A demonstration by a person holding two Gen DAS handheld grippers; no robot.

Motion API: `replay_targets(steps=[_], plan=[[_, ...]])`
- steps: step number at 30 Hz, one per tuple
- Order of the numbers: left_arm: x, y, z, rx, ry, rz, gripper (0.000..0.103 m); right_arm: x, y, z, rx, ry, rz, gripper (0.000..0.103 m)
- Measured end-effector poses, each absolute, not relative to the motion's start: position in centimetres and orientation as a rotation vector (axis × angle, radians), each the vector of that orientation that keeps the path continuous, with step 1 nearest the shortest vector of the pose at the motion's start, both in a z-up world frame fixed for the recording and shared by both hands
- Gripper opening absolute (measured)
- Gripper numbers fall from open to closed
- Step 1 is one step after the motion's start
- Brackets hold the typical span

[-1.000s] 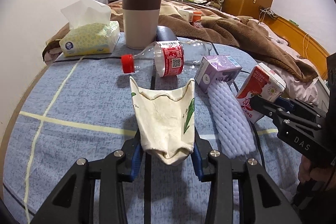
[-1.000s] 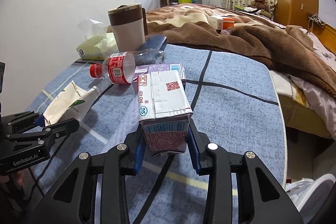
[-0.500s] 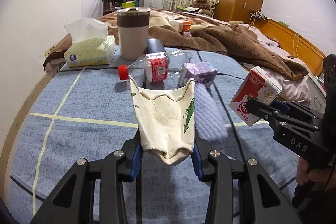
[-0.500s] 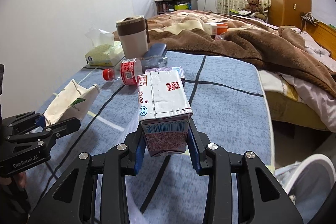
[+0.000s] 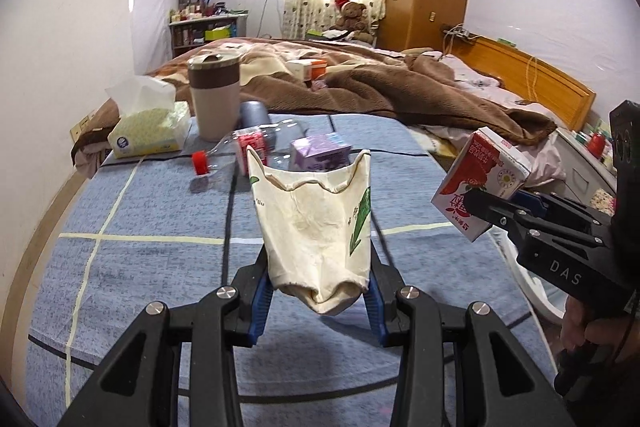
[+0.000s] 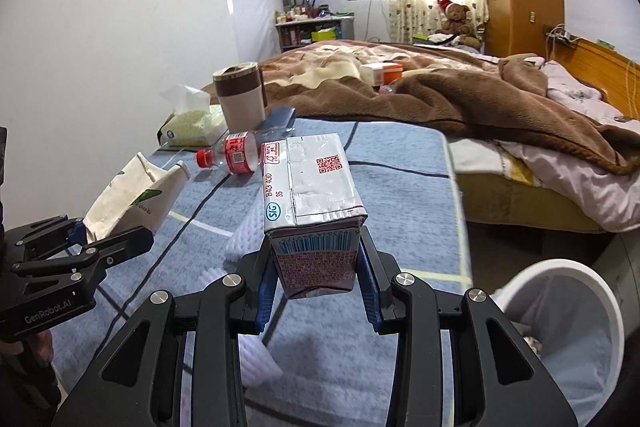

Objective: Collect trash
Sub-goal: 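Carry the cream cup and pink carton over the wastebasket and open both grippers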

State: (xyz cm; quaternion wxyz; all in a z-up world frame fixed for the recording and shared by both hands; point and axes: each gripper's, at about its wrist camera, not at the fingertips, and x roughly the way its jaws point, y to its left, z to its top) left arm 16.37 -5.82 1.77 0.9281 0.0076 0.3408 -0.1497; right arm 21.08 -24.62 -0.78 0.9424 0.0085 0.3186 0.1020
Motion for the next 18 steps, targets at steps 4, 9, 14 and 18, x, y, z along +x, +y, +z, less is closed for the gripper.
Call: replay_targets(steps=[4, 9, 14, 18], plan=[[15.4, -6.9, 2.4, 0.032, 0.68, -0.331, 0.042, 19.8, -25.7, -0.5, 0.024, 0.639, 0.185, 0.037], [14.6, -8.4, 3.1, 0.056, 0.658, -0.376, 0.042, 18.5, -27.1, -0.2, 0.039, 0.627, 0.148, 0.037], [13.7, -10.6, 3.2, 0.079, 0.65, -0.429, 0.042, 16.8, -28.8, 0.0, 0.052, 0.612, 0.103, 0.037], [13.0, -12.4, 3.3, 0.099, 0.642, -0.482, 0.042, 15.6, -30.0, 0.1, 0.052, 0.607, 0.059, 0.037]])
